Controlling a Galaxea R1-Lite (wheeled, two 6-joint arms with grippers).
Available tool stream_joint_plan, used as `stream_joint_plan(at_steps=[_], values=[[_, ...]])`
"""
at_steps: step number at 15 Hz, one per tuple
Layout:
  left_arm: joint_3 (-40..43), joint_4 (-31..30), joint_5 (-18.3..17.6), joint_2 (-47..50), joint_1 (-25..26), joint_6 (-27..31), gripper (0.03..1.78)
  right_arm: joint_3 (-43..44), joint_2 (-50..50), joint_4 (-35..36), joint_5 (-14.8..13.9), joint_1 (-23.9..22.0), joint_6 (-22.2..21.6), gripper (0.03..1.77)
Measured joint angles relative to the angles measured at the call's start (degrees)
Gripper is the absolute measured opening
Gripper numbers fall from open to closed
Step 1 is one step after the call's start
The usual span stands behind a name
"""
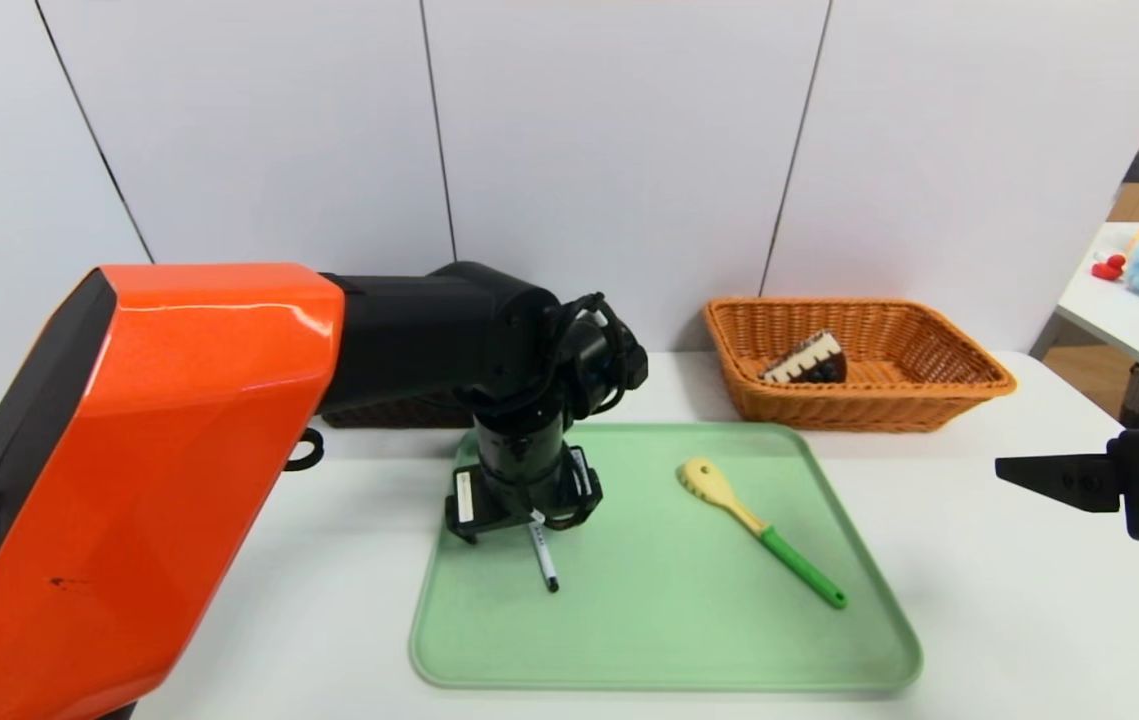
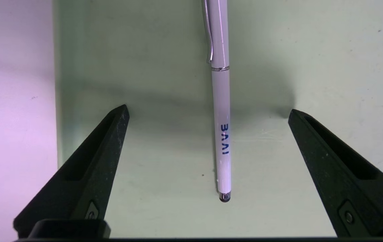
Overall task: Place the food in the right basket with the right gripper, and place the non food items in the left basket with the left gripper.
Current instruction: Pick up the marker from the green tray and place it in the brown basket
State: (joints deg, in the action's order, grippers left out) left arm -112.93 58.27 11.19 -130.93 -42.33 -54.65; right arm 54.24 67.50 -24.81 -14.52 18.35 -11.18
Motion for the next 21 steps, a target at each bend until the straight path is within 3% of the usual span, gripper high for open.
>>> stream_joint_plan(at_steps=[11, 16, 19, 20, 21], values=[[-0.32, 0.22, 1.97, -0.49, -1.74, 1.46, 1.69, -0.29, -1.0, -0.27, 0.05, 0.63, 0.0, 1.7], [-0.35, -0.01, 2.12, -0.69, -1.88, 1.54, 1.04, -0.38, -1.46, -0.38, 0.02, 0.69, 0.0, 1.7], [-0.29, 0.05, 2.12, -0.69, -1.88, 1.54, 0.77, -0.3, -1.49, -0.35, 0.02, 0.69, -0.01, 1.7], [-0.27, 0.13, 2.11, -0.69, -1.88, 1.54, 0.53, -0.2, -1.49, -0.29, 0.05, 0.69, 0.0, 1.7], [-0.24, 0.18, 2.11, -0.68, -1.88, 1.56, 0.05, -0.13, -1.49, -0.3, 0.02, 0.69, 0.05, 1.7]])
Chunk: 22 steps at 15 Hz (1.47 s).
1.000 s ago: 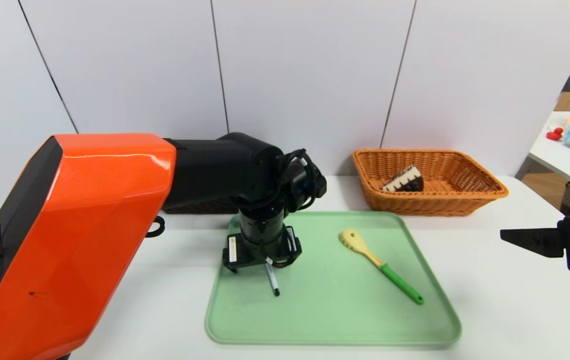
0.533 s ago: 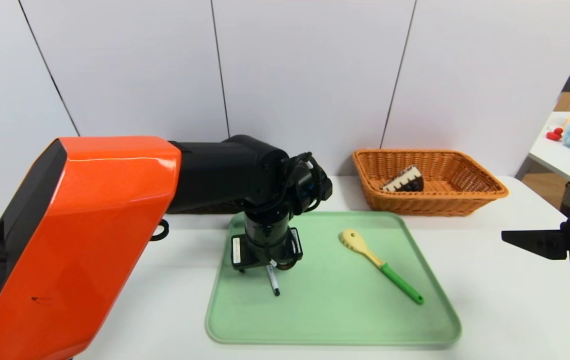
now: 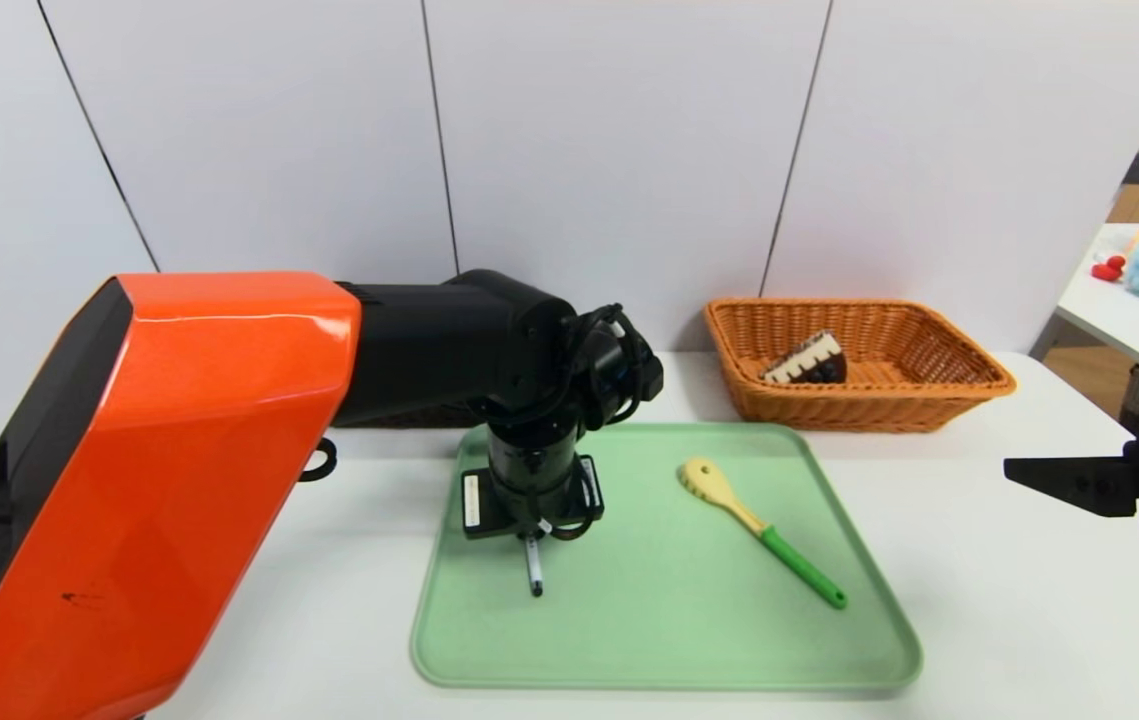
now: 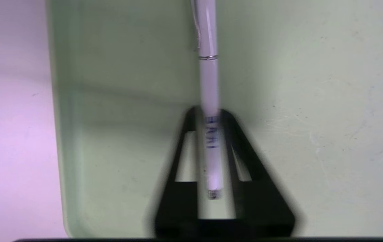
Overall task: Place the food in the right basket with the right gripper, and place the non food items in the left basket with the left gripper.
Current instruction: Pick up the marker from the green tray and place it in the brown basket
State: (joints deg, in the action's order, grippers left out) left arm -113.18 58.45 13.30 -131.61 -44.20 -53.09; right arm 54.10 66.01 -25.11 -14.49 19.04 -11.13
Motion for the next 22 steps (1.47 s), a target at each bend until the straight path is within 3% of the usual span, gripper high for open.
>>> stream_joint_plan(at_steps=[7, 11, 18, 22], values=[[-0.02, -0.02, 0.23, 0.6, -0.8, 0.12, 0.05, 0.48, 0.16, 0.12, 0.09, 0.06, 0.2, 1.7], [0.04, -0.24, 7.8, 2.56, -4.33, 2.49, 0.05, 0.17, 0.27, -0.02, 0.06, 0.06, 0.11, 1.7], [-0.02, -1.87, 12.36, 12.26, -8.22, 10.53, 0.05, -0.85, 0.02, -0.11, 0.17, 0.09, -0.06, 1.7], [-0.07, -9.47, 13.93, 16.68, -6.01, 12.67, 0.05, -1.82, -0.28, -0.13, 0.24, 0.05, -0.05, 1.7]])
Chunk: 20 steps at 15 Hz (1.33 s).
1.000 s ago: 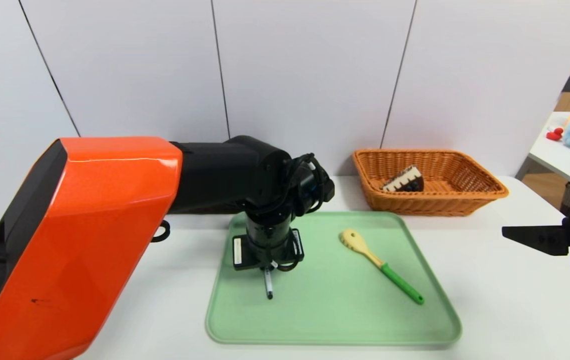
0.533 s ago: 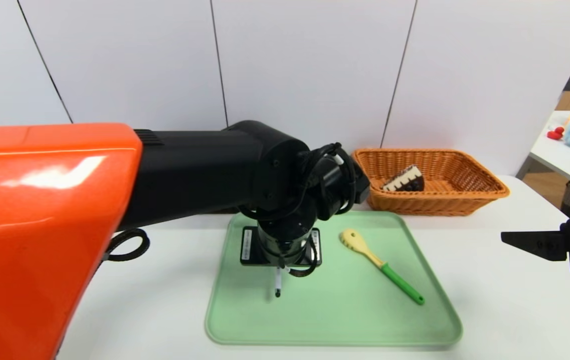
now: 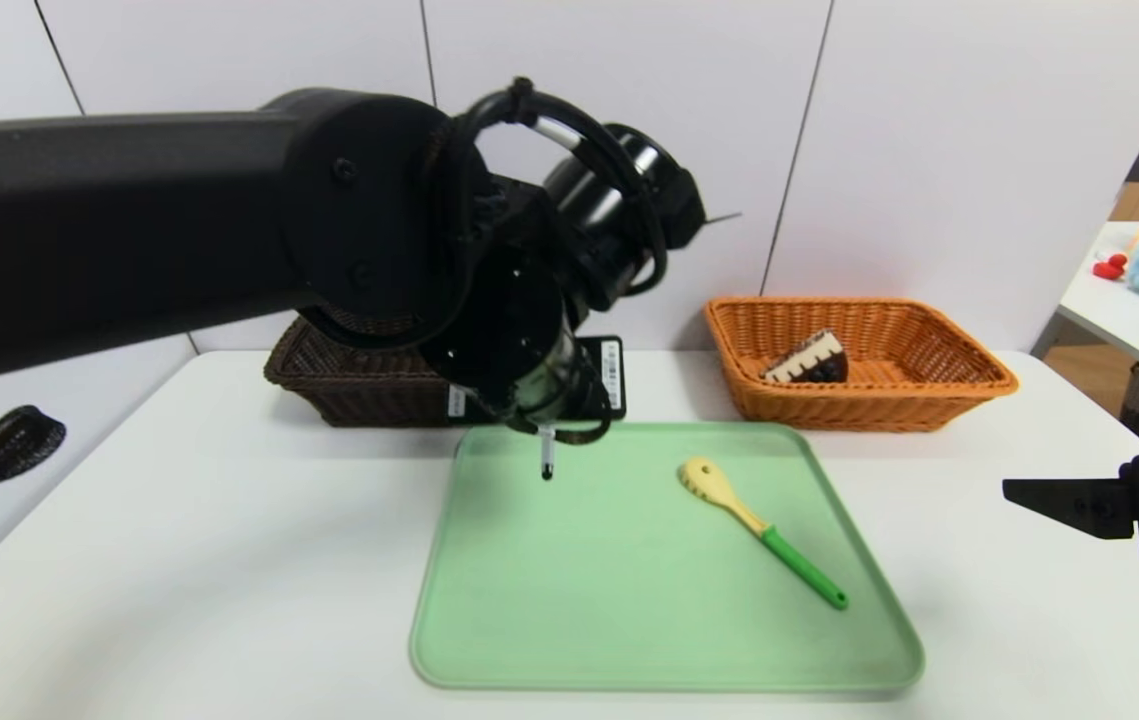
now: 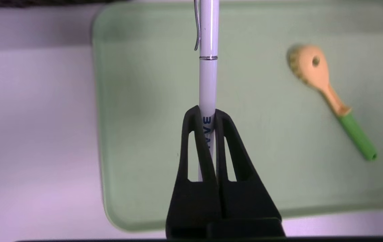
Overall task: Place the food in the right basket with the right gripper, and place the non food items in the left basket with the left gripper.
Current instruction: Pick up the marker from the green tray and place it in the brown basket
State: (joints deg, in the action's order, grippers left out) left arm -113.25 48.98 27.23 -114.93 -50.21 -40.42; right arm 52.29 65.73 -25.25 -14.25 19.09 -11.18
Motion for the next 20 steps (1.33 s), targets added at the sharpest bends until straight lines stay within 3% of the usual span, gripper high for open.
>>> stream_joint_plan(at_steps=[7, 10, 18, 20], values=[[-0.23, -12.52, 0.0, 2.47, 16.35, 8.64, 0.05, -1.55, -0.85, 0.06, 0.04, -0.02, 0.02, 1.7], [-0.5, -17.13, -0.41, 0.57, 22.65, 9.61, 0.05, -1.74, -1.21, 0.04, 0.01, 0.01, 0.1, 1.7], [-0.59, -20.43, -0.3, -6.42, 28.03, 10.61, 0.05, -2.6, -2.45, -0.07, 0.09, 0.22, 0.07, 1.7], [-0.56, -20.46, -0.34, -7.12, 28.48, 10.65, 0.43, -2.62, -2.58, 0.23, 0.11, 0.22, 0.05, 1.7]])
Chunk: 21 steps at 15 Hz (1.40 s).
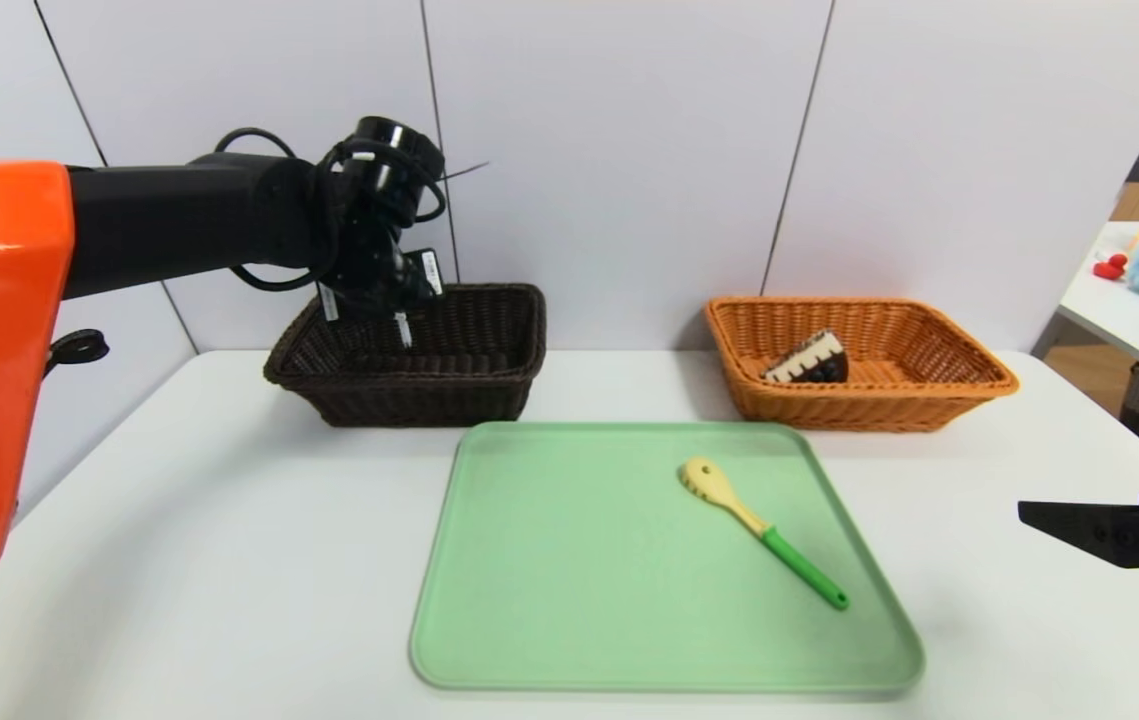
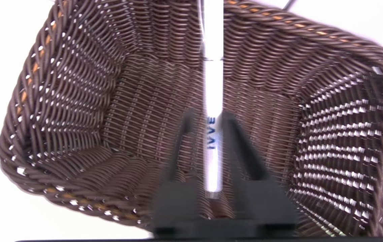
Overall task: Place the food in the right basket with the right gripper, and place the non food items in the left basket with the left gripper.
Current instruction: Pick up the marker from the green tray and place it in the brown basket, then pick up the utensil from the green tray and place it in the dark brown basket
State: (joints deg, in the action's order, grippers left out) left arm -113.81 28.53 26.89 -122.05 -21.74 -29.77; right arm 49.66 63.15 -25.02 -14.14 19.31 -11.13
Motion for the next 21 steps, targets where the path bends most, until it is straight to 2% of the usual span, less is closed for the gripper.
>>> stream_joint_plan(at_steps=[3, 8, 11, 15, 18, 21], values=[[0.0, -0.02, 0.0, -0.41, 0.13, -0.02, 0.84, 0.06, 0.05, 0.18, 1.16, -0.05, -0.22, 1.7], [0.0, 0.33, -0.13, -0.11, 0.05, -0.1, 1.25, 0.44, 0.05, 0.24, 1.9, -0.02, -0.05, 1.7], [0.09, 2.5, 0.11, 1.22, -1.22, 1.13, 1.4, 0.41, 0.2, 0.22, 2.01, 0.01, -0.05, 1.7], [0.09, 2.89, -1.68, 5.71, -5.33, 7.72, 1.52, 0.11, 0.24, 0.21, 2.38, 0.04, -0.22, 1.7], [0.06, 1.54, -5.47, 8.85, -11.23, 9.08, 1.58, 0.02, 0.13, 0.13, 2.35, 0.01, -0.3, 1.7], [0.0, 1.12, -6.03, 9.07, -18.05, 7.75, 1.62, 0.0, -0.06, 0.02, 2.35, 0.0, -0.39, 1.7]])
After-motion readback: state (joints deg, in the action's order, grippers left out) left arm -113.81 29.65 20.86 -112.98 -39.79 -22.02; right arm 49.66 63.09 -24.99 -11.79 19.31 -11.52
